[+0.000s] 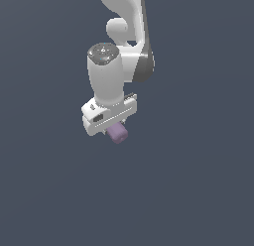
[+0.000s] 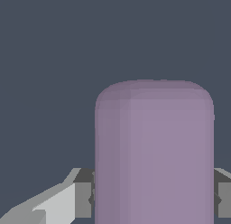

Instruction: Pick up the object and move it to a goal position.

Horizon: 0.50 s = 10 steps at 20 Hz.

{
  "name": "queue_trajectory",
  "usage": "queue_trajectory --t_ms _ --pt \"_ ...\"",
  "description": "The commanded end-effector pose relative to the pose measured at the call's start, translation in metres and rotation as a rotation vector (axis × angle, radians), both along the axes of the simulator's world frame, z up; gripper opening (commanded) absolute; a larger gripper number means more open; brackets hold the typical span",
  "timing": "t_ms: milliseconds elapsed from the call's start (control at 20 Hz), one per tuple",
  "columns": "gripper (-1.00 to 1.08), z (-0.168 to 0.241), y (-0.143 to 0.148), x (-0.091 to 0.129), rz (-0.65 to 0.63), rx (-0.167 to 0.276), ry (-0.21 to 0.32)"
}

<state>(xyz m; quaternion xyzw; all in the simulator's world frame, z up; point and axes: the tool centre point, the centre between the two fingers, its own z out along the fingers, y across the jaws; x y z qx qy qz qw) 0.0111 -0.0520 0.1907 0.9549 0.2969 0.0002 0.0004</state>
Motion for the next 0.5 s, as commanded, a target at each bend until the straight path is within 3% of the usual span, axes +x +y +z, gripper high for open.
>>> queue_trajectory --t_ms 0,450 --pt "-1.00 0.012 0.001 -0.003 0.000 0.000 0.001" --pt "-1.00 0.024 0.002 -0.004 0.000 0.001 0.001"
